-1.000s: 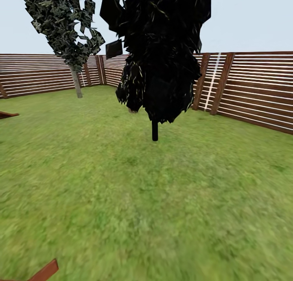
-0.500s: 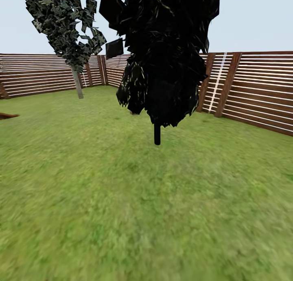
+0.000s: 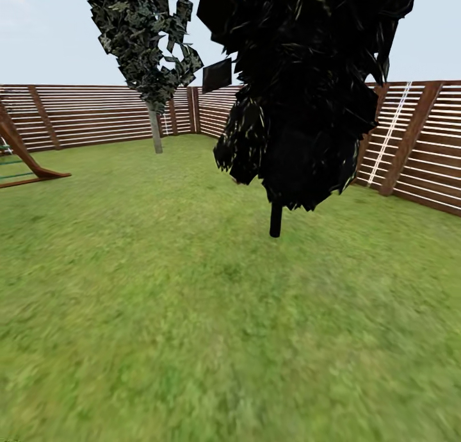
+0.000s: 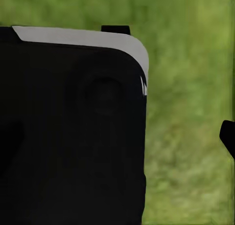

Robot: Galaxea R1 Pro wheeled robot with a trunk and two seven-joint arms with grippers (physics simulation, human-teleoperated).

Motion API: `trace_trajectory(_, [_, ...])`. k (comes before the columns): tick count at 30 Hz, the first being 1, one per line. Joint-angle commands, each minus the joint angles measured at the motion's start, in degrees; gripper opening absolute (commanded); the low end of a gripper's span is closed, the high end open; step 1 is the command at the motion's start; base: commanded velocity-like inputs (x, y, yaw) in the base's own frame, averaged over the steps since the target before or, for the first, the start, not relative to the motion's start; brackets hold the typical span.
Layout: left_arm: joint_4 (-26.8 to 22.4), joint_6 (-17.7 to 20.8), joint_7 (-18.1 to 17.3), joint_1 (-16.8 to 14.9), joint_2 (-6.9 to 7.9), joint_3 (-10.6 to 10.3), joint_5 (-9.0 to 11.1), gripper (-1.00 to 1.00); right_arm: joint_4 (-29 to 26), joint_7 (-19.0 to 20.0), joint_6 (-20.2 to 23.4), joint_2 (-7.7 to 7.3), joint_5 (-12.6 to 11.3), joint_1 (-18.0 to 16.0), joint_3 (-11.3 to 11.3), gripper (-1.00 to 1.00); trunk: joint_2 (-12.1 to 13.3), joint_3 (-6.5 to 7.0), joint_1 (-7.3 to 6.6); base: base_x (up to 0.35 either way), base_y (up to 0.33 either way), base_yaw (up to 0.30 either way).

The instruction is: Take the three Easter eggs out of the wicker basket on the lawn in the garden, then place them on the lawn next to a single tree (choose any tree) so that all three eggs are next to the same tree and none are left in the basket.

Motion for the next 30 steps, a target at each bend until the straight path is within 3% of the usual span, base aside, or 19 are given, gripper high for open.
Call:
trace_trajectory(1, [-0.1,0.0,0.0,0.0,0.00,0.0,0.0,1.00,0.0,0.0,-0.2,0.01,0.0,0.0,0.0,1.00,0.0,-0.04,0.04,0.339,0.000,0.288])
trace_trajectory(30, [-0.1,0.0,0.0,0.0,0.00,0.0,0.0,1.00,0.0,-0.1,-0.3,0.16,0.0,0.0,0.0,1.00,0.0,-0.04,0.04,0.339,0.000,0.280])
